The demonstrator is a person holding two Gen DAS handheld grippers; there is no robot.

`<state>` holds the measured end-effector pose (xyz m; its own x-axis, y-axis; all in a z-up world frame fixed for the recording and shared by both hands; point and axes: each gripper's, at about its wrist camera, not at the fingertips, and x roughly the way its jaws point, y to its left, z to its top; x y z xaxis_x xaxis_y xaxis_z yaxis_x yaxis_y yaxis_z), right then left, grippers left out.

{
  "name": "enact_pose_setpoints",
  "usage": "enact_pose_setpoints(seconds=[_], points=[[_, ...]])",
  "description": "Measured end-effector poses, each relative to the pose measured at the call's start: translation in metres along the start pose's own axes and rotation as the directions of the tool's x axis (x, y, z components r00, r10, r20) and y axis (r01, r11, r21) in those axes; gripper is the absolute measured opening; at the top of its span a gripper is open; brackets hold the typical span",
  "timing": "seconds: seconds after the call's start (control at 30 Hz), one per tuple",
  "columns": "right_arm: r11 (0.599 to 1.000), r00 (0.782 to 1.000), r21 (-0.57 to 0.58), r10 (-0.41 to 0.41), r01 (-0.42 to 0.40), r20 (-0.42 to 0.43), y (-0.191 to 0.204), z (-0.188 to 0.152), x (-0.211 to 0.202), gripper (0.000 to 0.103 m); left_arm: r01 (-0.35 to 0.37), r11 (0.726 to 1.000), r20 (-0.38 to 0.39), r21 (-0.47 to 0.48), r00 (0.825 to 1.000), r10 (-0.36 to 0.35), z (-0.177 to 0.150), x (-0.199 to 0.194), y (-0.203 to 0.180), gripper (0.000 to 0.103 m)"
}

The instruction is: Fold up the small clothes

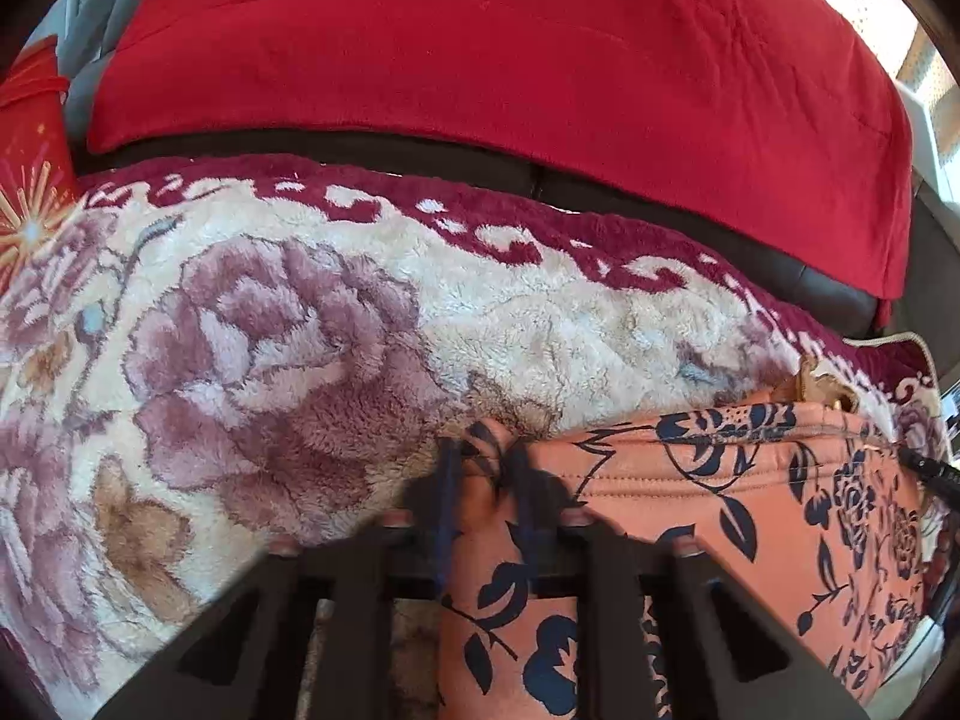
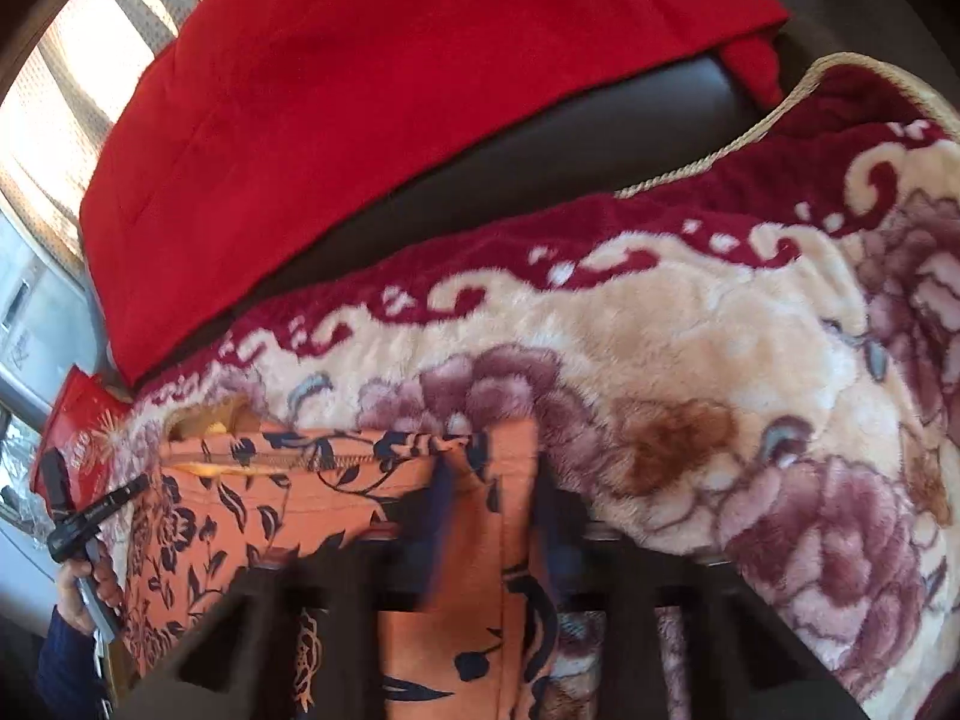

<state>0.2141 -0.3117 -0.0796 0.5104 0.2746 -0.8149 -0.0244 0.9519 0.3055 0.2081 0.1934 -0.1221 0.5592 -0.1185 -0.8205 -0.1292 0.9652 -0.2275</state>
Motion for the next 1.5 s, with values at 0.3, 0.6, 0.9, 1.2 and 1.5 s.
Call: enact_pose_setpoints(seconds=[0.3,0.6,0.9,1.2,1.5], points=[[0.992,0.979,-0.097,-0.065,0.085,0.194,0.031,0.002,-0.073,0.007,-0.049,0.999,0.271,0.010,0.962,0.044,0.008,-0.098,-0.007,0.007],[0.994,0.994,0.050,-0.100,0.102,-0.041,-0.013,-0.002,0.032,0.007,-0.132,0.991,-0.016,-0.005,0.991,0.132,0.016,0.021,0.015,0.007],[0.992,0.993,0.053,-0.116,0.118,-0.037,-0.016,-0.009,0.009,0.013,-0.188,0.982,0.062,0.005,0.980,0.187,0.013,-0.016,0.006,0.013],[0.989,0.984,-0.003,0.147,-0.147,0.105,0.051,-0.087,-0.090,0.016,-0.118,0.990,0.211,0.075,0.972,0.100,-0.066,-0.118,-0.029,0.020],[0.942,0.972,0.239,0.226,-0.234,0.062,-0.006,-0.166,-0.069,0.012,-0.208,0.972,0.076,0.113,0.977,0.200,-0.135,-0.073,-0.027,0.035]])
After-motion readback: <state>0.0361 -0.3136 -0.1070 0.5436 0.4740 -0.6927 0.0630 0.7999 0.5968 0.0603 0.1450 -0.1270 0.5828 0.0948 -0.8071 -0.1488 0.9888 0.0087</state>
